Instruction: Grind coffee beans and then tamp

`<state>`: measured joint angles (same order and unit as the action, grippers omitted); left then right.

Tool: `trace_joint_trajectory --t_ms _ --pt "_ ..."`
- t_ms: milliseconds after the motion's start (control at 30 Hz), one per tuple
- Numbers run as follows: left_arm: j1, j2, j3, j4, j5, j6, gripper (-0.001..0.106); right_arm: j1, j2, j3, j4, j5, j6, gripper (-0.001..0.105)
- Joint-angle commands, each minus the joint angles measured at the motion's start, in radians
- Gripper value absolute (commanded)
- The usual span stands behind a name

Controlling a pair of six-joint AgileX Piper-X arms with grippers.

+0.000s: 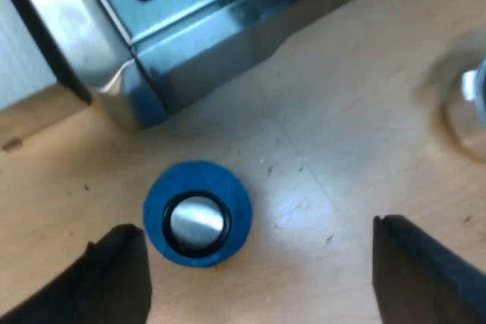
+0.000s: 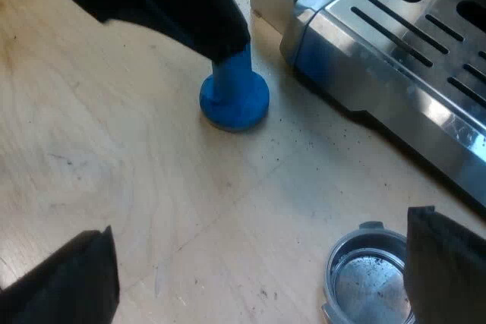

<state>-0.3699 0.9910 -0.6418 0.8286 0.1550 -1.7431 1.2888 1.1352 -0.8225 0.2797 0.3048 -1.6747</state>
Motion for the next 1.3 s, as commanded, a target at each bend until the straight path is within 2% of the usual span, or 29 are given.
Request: trace_joint_trajectory --t_ms 33,200,467,900,1000,1067,1200,1233,1300 --pt "0.000 0.051 -0.005 -0.004 -0.021 -0.002 0.063 -0.004 -0.004 -0.005 -0.008 0.006 -0.004 0.078" --pt "0.000 0.149 -0.005 -0.068 -0.026 0.024 0.063 -0.004 -0.004 -0.005 -0.008 0.006 -0.004 0.078" --pt "0.000 0.256 -0.005 -0.138 -0.054 0.028 0.063 -0.004 -0.004 -0.005 -0.008 0.006 -0.004 0.078" --pt "0.000 0.392 -0.005 -0.158 -0.047 0.028 0.063 -0.004 -0.004 -0.005 -0.008 0.006 -0.004 0.078" --pt "0.000 0.393 -0.008 -0.154 -0.047 0.028 0.054 -0.004 -0.004 -0.005 -0.008 0.006 -0.004 0.078" --pt "0.000 0.393 -0.009 -0.135 -0.047 0.028 0.035 -0.004 -0.004 -0.005 -0.008 0.006 -0.004 0.078" --pt "0.000 0.390 -0.009 -0.110 -0.047 0.028 0.011 -0.004 -0.004 -0.005 -0.008 0.006 -0.004 0.078" --pt "0.000 0.383 -0.009 -0.104 -0.050 0.028 0.001 -0.004 -0.004 -0.005 -0.008 0.006 -0.004 0.078" --pt "0.000 0.375 -0.009 -0.099 -0.049 0.030 0.000 -0.004 -0.004 -0.005 -0.008 0.006 -0.004 0.078"
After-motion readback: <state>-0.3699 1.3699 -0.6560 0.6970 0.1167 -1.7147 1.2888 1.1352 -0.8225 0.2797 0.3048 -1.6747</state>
